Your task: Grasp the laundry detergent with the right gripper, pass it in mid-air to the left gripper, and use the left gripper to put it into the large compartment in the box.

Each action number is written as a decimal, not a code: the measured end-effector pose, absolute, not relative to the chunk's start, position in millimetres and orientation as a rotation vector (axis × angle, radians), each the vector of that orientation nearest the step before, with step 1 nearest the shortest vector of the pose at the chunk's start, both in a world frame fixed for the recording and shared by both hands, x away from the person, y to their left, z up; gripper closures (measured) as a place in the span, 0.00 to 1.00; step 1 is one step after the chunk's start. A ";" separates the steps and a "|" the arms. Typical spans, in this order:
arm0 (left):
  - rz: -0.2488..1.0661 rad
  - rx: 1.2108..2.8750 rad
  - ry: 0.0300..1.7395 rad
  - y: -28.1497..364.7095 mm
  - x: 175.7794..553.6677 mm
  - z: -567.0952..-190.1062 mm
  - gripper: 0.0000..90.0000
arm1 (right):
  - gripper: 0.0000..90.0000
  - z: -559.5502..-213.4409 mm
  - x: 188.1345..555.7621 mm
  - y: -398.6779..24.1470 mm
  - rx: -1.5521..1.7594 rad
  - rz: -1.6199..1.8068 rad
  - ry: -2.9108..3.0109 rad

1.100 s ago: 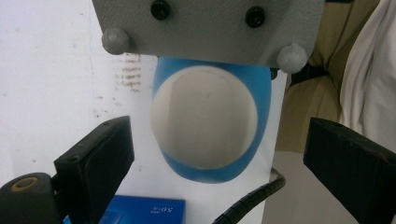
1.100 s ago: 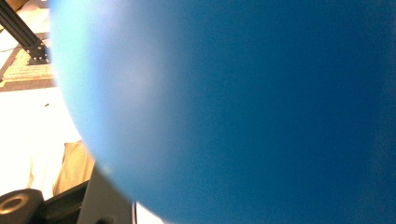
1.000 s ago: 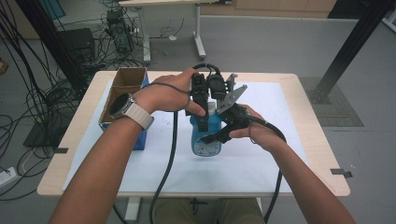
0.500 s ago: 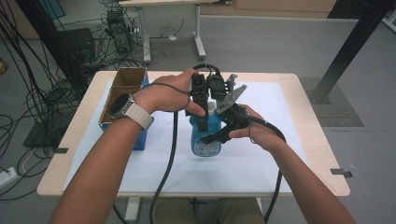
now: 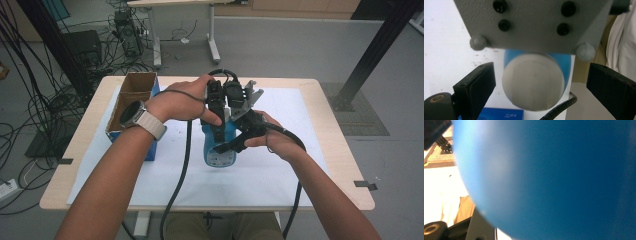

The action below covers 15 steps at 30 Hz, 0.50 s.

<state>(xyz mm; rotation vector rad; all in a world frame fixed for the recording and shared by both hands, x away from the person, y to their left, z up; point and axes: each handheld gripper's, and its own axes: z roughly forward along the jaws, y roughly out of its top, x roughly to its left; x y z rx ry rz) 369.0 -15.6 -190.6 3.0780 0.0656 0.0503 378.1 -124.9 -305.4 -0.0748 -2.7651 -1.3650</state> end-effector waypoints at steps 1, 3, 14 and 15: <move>0.052 3.078 0.068 -15.8 369.1 -190.6 0.10 | 0.49 -305.0 378.2 -124.6 -0.074 -1.367 -2.766; 0.052 3.075 0.069 -16.1 369.3 -191.1 0.10 | 0.48 -304.5 378.2 -123.9 -0.069 -1.368 -2.770; 0.051 3.073 0.063 -18.3 370.6 -194.1 0.12 | 0.49 -300.5 374.2 -123.1 -0.049 -1.380 -2.757; 0.048 3.075 0.062 -18.3 370.7 -194.3 0.12 | 0.49 -300.1 374.0 -123.1 -0.044 -1.384 -2.758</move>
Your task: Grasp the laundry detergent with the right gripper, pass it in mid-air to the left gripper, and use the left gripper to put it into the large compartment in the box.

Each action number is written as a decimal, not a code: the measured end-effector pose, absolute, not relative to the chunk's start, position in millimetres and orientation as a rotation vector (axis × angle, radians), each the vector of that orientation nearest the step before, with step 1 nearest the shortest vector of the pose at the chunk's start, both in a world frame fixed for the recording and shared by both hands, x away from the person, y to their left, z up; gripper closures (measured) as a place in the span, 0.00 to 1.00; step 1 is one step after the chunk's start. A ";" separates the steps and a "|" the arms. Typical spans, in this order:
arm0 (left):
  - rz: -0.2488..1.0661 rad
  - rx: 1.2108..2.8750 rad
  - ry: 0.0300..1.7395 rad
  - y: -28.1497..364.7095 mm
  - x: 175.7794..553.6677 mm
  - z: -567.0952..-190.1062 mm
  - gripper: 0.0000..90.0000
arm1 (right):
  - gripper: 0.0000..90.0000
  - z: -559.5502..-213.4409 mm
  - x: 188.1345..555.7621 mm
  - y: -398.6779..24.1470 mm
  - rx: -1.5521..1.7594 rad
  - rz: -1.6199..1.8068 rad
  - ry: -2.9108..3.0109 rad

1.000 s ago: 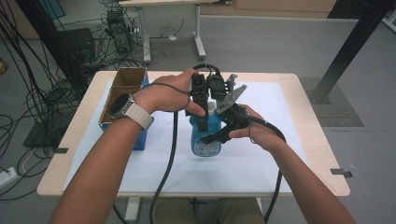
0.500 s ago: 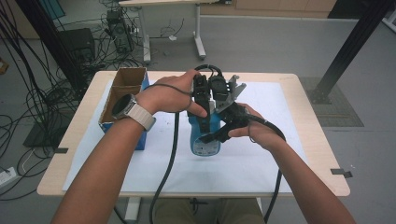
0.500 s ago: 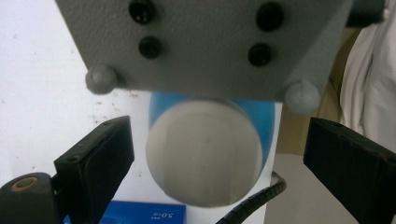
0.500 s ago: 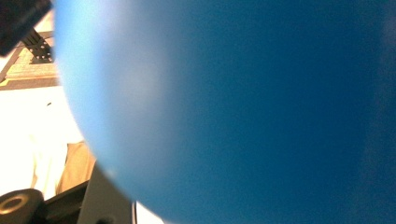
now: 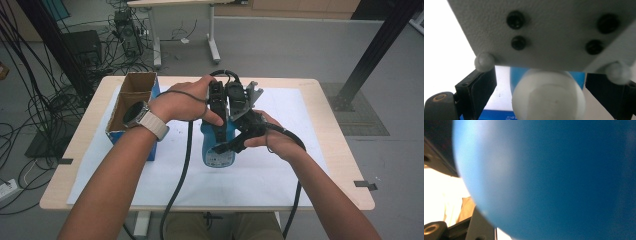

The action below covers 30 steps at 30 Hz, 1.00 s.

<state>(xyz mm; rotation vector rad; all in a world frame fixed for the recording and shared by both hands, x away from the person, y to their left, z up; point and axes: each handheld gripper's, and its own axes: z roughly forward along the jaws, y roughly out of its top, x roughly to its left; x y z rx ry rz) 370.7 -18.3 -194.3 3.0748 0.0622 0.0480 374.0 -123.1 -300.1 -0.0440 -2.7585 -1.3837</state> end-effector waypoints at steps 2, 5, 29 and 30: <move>0.041 3.075 0.059 -18.2 370.8 -195.8 0.12 | 0.49 -299.1 373.3 -122.9 -0.035 -1.387 -2.765; 0.034 3.076 0.060 -17.3 370.8 -197.3 0.13 | 0.49 -297.7 372.5 -122.1 -0.025 -1.394 -2.757; -0.006 3.052 0.054 -13.6 370.9 -198.6 0.27 | 0.49 -294.5 370.3 -121.6 -0.021 -1.415 -2.716; -0.008 3.049 0.048 -13.5 371.1 -198.7 0.28 | 0.49 -294.5 370.3 -121.7 -0.021 -1.417 -2.713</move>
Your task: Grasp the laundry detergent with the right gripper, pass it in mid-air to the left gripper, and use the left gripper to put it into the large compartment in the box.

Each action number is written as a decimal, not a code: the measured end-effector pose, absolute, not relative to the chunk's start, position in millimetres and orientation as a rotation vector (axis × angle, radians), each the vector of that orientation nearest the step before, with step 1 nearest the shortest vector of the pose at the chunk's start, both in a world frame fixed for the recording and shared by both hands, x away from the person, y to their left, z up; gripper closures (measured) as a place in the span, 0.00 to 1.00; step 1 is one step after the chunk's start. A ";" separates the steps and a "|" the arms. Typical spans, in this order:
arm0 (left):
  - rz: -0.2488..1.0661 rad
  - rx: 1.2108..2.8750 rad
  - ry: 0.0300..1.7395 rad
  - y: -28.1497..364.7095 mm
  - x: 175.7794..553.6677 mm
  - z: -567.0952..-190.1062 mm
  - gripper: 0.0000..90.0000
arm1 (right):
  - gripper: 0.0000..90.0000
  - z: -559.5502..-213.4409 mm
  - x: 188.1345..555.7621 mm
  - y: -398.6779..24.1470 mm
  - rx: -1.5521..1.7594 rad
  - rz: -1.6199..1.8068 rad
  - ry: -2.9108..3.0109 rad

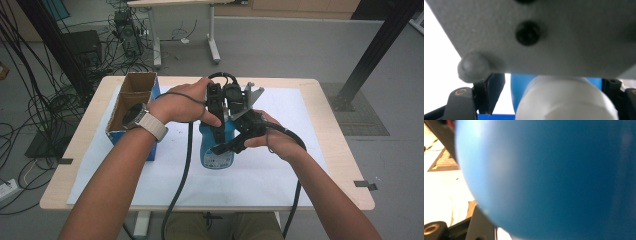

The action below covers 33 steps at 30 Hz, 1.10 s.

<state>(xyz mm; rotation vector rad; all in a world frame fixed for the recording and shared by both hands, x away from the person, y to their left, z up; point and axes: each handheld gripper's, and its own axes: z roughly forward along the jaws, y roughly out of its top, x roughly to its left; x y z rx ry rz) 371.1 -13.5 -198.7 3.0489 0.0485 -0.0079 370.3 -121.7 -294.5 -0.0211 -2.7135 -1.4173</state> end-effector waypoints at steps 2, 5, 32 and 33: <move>-0.017 3.046 0.050 -13.4 371.0 -198.9 0.30 | 0.49 -294.4 370.2 -121.9 -0.019 -1.417 -2.711; -0.023 3.048 0.049 -13.8 371.4 -199.0 0.31 | 0.49 -294.8 370.0 -122.0 -0.021 -1.419 -2.709; -0.059 3.018 0.043 -13.3 368.5 -200.6 0.42 | 0.49 -295.1 369.1 -123.7 -0.012 -1.418 -2.710; -0.064 3.017 0.044 -13.1 368.8 -200.8 0.42 | 0.49 -295.2 369.1 -123.6 -0.013 -1.417 -2.709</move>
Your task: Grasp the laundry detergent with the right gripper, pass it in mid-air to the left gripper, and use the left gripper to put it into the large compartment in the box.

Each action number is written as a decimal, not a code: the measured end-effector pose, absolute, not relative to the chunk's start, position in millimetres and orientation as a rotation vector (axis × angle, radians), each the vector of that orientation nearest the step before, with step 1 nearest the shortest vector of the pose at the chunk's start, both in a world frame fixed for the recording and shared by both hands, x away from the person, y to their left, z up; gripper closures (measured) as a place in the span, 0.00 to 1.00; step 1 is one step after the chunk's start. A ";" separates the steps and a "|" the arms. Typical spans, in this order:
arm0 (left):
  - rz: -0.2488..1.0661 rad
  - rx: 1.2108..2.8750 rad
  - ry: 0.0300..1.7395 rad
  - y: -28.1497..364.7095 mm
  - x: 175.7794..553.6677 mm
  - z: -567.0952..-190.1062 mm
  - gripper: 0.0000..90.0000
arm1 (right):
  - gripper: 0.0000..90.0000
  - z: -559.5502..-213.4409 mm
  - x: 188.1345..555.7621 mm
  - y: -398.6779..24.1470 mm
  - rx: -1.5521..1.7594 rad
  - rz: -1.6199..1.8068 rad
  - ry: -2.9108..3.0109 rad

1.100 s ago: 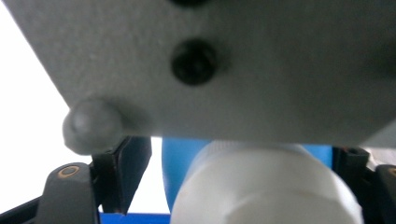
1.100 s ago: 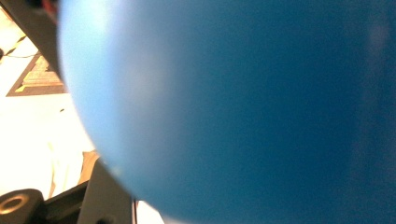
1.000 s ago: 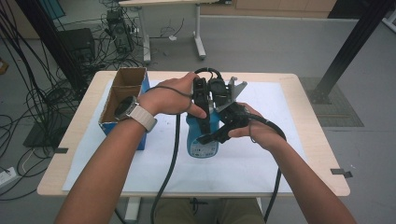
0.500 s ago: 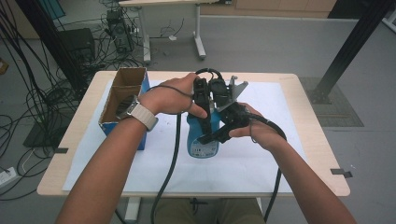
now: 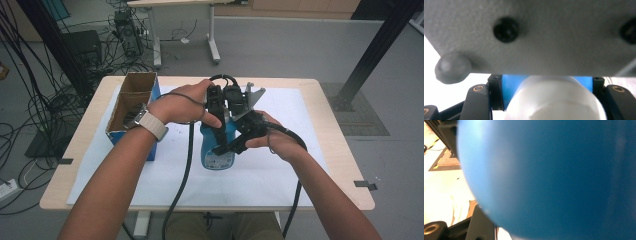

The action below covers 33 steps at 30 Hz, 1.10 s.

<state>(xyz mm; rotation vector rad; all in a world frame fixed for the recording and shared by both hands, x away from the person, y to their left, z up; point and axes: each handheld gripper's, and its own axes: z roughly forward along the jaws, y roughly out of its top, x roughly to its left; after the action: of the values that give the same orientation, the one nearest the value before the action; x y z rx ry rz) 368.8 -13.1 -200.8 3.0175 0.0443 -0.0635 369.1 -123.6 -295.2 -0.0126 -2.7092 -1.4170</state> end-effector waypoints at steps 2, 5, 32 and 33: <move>-0.065 3.017 0.047 -13.0 368.9 -201.1 0.42 | 0.49 -295.5 369.2 -123.3 -0.011 -1.419 -2.706; -0.065 3.016 0.045 -13.0 368.7 -201.5 0.42 | 0.49 -296.0 369.3 -123.3 -0.006 -1.418 -2.708; -0.073 3.003 0.044 -11.2 367.9 -202.1 0.42 | 0.48 -295.4 367.8 -123.1 -0.005 -1.400 -2.716; -0.073 3.003 0.046 -11.0 367.8 -202.0 0.42 | 0.48 -295.2 367.6 -123.0 -0.006 -1.398 -2.715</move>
<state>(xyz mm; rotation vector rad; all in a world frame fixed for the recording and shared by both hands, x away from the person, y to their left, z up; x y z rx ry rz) 367.8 -11.0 -202.0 3.0030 0.0463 -0.0732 367.6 -123.0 -295.2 -0.0063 -2.7150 -1.3983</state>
